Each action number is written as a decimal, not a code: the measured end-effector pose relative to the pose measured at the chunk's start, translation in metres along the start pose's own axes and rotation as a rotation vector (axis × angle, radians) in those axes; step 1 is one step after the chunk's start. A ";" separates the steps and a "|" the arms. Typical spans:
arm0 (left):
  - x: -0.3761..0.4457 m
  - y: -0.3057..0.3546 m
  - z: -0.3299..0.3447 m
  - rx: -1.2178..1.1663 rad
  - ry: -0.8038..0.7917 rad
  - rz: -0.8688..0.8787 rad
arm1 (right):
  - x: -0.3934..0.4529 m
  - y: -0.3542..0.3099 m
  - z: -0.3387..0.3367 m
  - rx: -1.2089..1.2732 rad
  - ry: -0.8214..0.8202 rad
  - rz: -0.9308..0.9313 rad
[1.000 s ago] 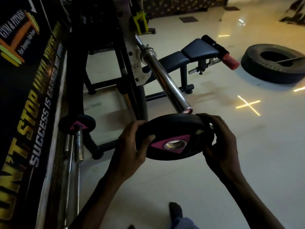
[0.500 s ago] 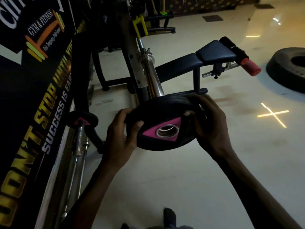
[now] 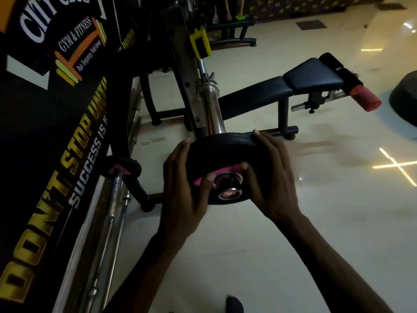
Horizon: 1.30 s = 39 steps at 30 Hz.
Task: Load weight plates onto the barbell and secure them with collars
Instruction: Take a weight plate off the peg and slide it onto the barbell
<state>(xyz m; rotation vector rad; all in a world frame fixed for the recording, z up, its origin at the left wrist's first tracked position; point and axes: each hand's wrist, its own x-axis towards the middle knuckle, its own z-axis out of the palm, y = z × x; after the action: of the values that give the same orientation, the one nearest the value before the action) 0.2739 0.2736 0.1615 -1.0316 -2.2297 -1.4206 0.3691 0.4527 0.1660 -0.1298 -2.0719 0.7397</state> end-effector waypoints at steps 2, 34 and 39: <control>0.001 -0.007 0.015 0.142 0.069 0.079 | 0.001 0.012 0.010 -0.080 0.022 -0.113; 0.212 -0.135 0.077 0.092 -0.035 -0.065 | 0.206 0.140 0.131 -0.149 -0.221 0.010; 0.168 -0.116 0.053 0.075 -0.003 -0.103 | 0.152 0.120 0.107 -0.079 -0.182 0.036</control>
<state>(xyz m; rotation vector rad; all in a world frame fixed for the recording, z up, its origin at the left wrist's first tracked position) 0.0811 0.3595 0.1596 -0.9069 -2.3495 -1.3660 0.1740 0.5567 0.1660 -0.1492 -2.2785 0.7145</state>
